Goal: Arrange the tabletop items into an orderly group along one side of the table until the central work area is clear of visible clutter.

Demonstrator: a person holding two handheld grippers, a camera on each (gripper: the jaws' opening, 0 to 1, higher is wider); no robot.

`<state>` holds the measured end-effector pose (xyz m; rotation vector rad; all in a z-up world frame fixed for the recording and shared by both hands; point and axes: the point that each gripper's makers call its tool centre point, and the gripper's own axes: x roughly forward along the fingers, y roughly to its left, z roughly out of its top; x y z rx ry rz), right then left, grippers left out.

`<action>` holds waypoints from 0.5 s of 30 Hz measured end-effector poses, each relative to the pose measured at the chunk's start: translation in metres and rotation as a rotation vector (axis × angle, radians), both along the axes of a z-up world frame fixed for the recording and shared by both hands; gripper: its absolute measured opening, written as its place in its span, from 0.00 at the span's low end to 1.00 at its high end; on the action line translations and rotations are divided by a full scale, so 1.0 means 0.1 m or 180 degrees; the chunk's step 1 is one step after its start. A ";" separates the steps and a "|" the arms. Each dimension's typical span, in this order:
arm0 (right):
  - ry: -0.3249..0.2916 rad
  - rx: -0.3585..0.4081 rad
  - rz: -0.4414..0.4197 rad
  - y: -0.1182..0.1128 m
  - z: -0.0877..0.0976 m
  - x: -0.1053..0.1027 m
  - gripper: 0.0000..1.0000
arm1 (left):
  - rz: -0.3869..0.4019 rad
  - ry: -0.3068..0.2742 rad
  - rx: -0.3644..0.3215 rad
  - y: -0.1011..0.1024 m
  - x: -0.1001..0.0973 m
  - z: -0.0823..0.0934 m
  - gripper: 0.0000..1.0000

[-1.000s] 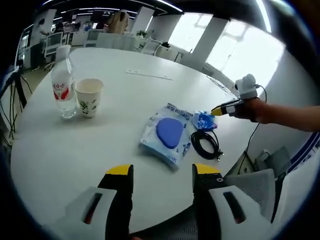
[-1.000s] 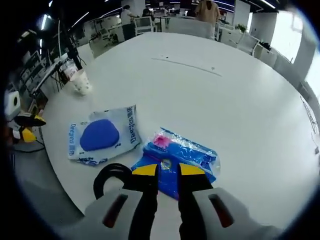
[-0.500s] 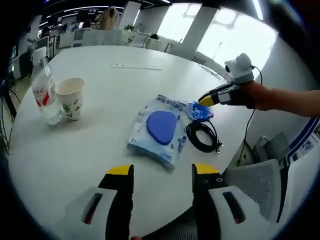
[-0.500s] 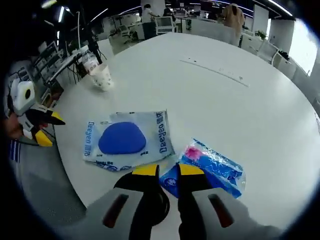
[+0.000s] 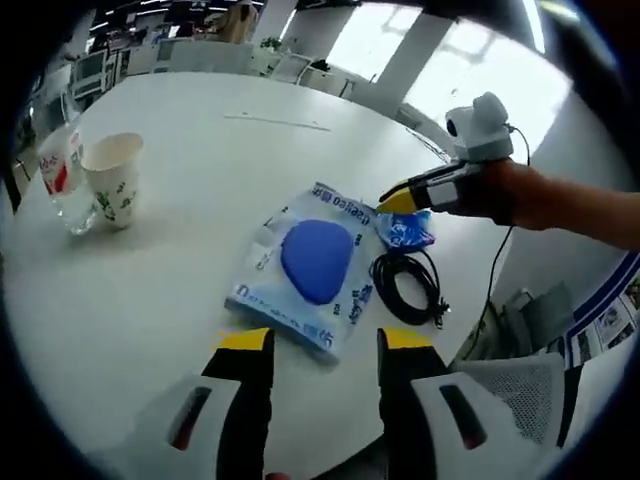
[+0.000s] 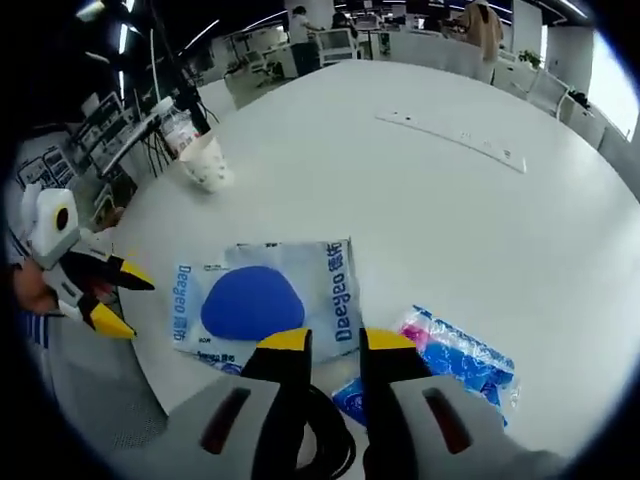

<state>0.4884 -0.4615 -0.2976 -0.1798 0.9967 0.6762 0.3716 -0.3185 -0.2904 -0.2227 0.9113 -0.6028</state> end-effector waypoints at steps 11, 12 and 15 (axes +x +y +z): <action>0.0111 -0.0020 0.0019 0.02 -0.16 0.14 0.23 | 0.0226 0.0234 0.0002 -0.09 0.05 -0.19 0.35; 0.0115 -0.0015 0.0021 0.02 -0.16 0.15 0.23 | 0.0230 0.0244 0.0006 -0.10 0.06 -0.20 0.34; 0.0153 -0.0018 0.0066 0.03 -0.21 0.13 0.21 | 0.0228 0.0297 0.0080 -0.11 0.06 -0.25 0.31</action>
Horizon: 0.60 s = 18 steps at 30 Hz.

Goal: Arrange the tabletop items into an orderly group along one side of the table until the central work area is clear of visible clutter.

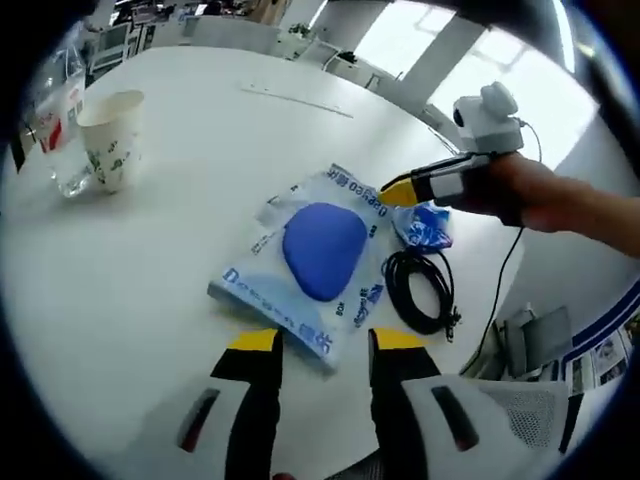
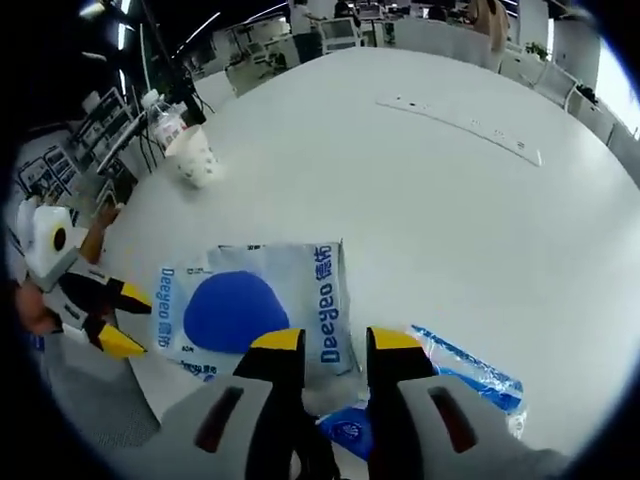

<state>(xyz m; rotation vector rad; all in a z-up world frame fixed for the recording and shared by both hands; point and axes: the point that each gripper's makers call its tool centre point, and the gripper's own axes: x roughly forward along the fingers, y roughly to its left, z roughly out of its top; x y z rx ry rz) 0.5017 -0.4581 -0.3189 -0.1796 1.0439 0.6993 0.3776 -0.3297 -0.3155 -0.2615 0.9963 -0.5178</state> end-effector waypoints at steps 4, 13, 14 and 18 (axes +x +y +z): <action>0.0011 0.0008 0.0010 0.02 -0.01 -0.04 0.18 | 0.0036 0.0078 0.0001 -0.01 -0.01 -0.06 0.14; -0.0062 0.0129 -0.0026 0.07 0.09 -0.13 0.00 | 0.0103 0.0174 0.0068 -0.01 -0.01 -0.14 0.05; -0.0071 0.0125 -0.0012 0.08 0.09 -0.16 0.00 | 0.0103 0.0172 0.0068 -0.01 -0.01 -0.14 0.05; -0.0084 0.0145 -0.0020 0.10 0.12 -0.21 0.00 | 0.0151 0.0164 0.0060 0.03 -0.03 -0.14 0.05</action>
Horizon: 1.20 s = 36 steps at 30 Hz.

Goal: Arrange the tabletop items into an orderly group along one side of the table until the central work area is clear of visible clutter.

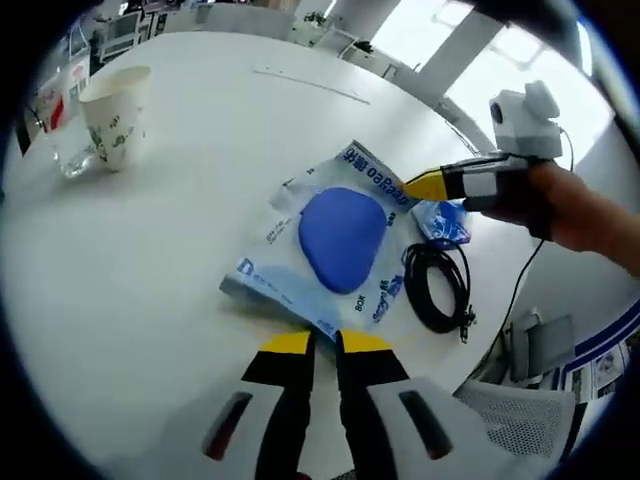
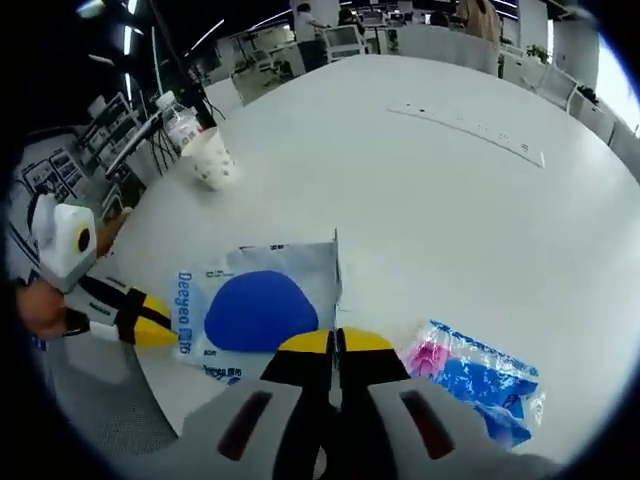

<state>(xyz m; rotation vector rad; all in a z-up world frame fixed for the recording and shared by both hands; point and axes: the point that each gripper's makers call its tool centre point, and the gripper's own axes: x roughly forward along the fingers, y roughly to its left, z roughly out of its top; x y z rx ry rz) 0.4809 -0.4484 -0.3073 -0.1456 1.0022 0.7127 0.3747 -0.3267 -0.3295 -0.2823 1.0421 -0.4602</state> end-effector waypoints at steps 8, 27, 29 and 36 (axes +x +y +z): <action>-0.0017 0.0024 0.0009 0.01 0.08 -0.15 0.00 | 0.0034 -0.0011 0.0040 0.15 0.03 -0.01 0.03; 0.0187 0.0370 -0.0262 0.39 0.05 -0.62 0.00 | 0.0297 -0.0160 0.0200 0.97 0.47 0.10 0.00; 0.0199 0.0361 -0.0275 0.41 0.00 -0.65 0.00 | 0.0359 -0.0129 0.0165 1.03 0.46 0.09 0.03; 0.0168 0.0384 -0.0472 0.27 -0.02 -0.70 0.00 | 0.0322 -0.0196 0.0089 1.06 0.33 0.11 0.09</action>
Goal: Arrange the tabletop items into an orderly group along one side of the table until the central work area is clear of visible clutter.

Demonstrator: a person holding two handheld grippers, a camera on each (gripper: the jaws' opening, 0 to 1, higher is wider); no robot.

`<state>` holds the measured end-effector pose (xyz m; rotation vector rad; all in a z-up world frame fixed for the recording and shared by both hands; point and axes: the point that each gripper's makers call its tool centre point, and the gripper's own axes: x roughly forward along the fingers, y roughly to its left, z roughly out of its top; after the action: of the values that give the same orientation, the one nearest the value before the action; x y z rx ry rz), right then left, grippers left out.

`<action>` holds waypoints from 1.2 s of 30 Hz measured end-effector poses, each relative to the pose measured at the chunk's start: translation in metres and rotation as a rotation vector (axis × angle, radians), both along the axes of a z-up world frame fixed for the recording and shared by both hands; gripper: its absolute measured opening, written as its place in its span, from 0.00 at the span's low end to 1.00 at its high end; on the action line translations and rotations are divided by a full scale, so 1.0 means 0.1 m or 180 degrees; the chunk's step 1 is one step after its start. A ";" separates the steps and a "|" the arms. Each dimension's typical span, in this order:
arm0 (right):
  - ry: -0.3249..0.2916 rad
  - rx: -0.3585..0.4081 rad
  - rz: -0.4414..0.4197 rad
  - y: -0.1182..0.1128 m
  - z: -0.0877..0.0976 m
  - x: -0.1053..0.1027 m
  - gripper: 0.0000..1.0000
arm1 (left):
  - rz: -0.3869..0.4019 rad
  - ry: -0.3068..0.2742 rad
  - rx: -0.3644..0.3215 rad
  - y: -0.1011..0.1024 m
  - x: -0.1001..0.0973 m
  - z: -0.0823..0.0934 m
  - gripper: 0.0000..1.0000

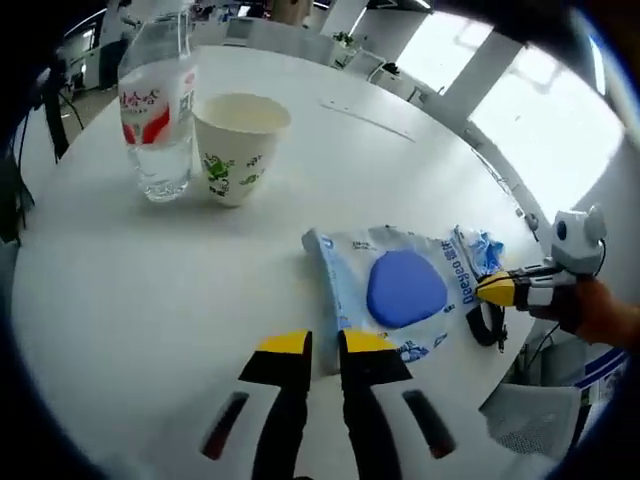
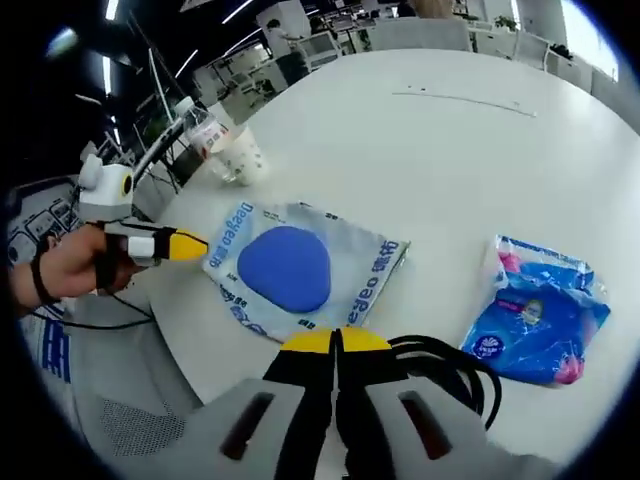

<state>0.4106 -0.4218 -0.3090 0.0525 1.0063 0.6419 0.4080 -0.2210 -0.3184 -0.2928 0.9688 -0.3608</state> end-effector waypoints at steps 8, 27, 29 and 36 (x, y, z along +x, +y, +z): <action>0.0000 0.0119 -0.0214 -0.18 0.01 -0.01 0.11 | -0.0072 -0.0107 -0.0083 -0.07 -0.10 0.03 0.19; 0.0090 0.0255 -0.0162 0.01 -0.09 -0.08 0.18 | -0.0317 -0.0086 0.0052 -0.14 -0.16 -0.06 0.23; 0.0088 0.0228 -0.0143 0.02 -0.10 -0.07 0.13 | -0.0348 -0.0073 0.0080 -0.15 -0.16 -0.09 0.19; 0.0115 0.0172 -0.0187 -0.03 -0.12 -0.01 0.00 | -0.0386 -0.0058 0.0197 -0.15 -0.11 -0.09 0.00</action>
<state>0.4097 -0.4248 -0.3211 0.1411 1.0186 0.6162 0.3973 -0.2357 -0.3270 -0.1746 0.9802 -0.4426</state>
